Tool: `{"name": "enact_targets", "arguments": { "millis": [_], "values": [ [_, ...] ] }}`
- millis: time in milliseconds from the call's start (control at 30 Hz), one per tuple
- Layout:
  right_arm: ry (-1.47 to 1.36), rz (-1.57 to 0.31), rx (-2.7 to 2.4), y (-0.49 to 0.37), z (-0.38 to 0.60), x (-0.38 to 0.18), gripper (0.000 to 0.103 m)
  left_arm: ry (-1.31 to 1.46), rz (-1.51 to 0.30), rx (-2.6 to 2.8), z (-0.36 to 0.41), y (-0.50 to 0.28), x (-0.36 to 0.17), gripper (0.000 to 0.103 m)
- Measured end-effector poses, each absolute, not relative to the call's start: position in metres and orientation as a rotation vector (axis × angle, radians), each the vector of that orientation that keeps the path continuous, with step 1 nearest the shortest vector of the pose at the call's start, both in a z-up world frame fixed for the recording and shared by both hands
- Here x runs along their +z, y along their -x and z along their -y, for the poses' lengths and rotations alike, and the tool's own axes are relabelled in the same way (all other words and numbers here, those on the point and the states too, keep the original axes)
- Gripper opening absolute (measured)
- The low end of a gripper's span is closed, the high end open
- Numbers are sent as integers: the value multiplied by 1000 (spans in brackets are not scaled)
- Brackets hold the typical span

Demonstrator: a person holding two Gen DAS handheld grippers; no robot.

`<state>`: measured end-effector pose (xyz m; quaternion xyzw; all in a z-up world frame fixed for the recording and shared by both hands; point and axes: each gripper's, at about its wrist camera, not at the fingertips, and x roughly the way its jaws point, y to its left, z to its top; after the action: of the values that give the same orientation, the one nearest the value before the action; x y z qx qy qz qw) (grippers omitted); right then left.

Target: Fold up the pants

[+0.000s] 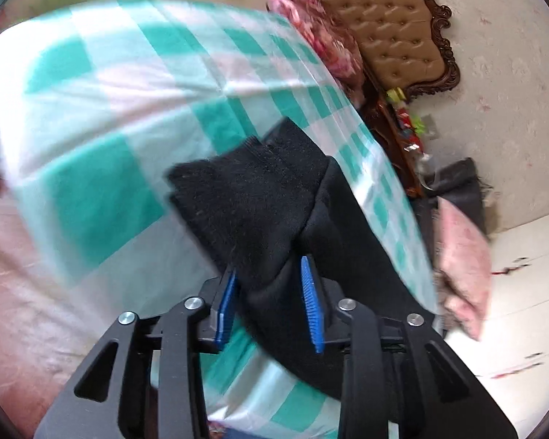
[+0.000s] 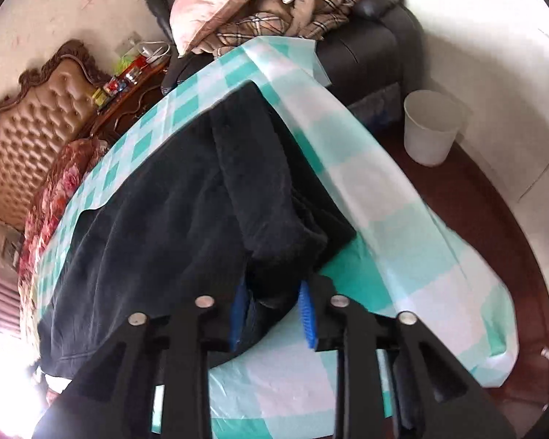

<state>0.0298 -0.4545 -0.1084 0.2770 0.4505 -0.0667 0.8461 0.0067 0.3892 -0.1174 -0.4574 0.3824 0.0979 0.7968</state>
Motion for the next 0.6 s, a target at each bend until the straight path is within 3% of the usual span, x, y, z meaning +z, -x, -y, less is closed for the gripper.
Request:
{"name": "enact_targets", "arguments": {
  "millis": [100, 267, 467, 600],
  "values": [
    [-522, -897, -294, 1, 463, -94, 49, 862, -801, 237, -361, 16, -94, 32],
    [-426, -895, -133, 24, 393, -82, 48, 975, -840, -115, -259, 18, -86, 35],
    [-612, -1072, 206, 3, 286, -134, 45, 1131, -1135, -465, -115, -40, -139, 35],
    [-652, -1110, 281, -3, 252, -145, 45, 1161, -1173, -456, -95, -55, -152, 35]
  ]
}}
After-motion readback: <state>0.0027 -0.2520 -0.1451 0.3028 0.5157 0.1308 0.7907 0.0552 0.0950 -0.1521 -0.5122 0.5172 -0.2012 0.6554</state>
